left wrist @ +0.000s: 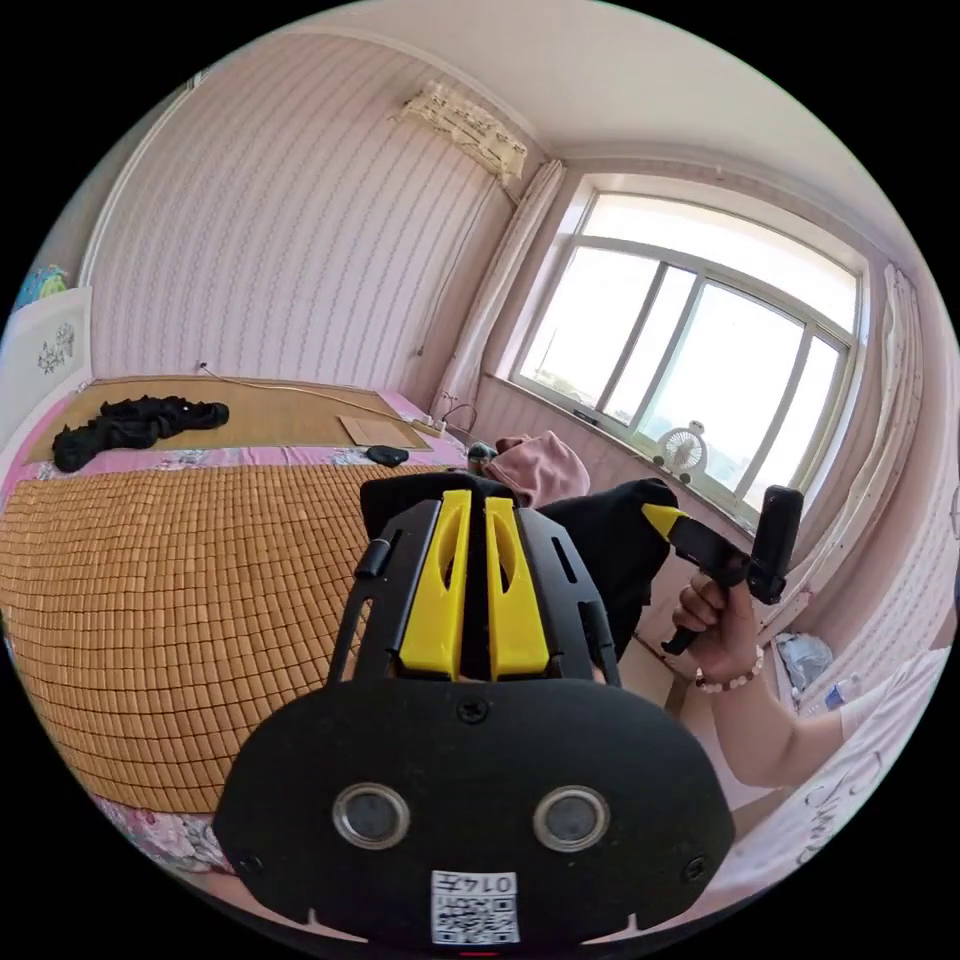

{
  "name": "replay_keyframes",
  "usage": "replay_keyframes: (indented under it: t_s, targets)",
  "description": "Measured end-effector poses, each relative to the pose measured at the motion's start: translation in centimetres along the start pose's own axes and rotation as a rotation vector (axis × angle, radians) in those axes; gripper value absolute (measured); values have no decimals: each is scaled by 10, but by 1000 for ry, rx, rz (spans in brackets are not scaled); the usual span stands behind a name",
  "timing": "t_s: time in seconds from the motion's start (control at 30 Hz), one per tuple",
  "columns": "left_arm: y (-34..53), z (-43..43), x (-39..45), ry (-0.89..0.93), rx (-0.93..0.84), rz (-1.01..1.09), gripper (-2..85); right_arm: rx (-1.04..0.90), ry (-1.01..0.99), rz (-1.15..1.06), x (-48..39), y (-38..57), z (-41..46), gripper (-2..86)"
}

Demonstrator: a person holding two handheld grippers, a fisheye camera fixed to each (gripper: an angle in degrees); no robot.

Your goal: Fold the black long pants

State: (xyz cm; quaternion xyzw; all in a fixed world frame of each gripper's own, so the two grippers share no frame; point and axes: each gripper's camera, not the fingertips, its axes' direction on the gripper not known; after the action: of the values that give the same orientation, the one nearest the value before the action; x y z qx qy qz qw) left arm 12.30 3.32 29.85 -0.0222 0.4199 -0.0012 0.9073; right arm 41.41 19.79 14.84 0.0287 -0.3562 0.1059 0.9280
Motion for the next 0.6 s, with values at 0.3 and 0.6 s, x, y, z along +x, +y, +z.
replay_keyframes:
  t_s: [0.3,0.6]
  targets:
    - [-28,-158,-46,-278,105,161,7,-55,-115,56,-45,-44,100,51]
    - [130,-106,-151,-266,-472,-144,5,-724,92,318,17,87,207,53]
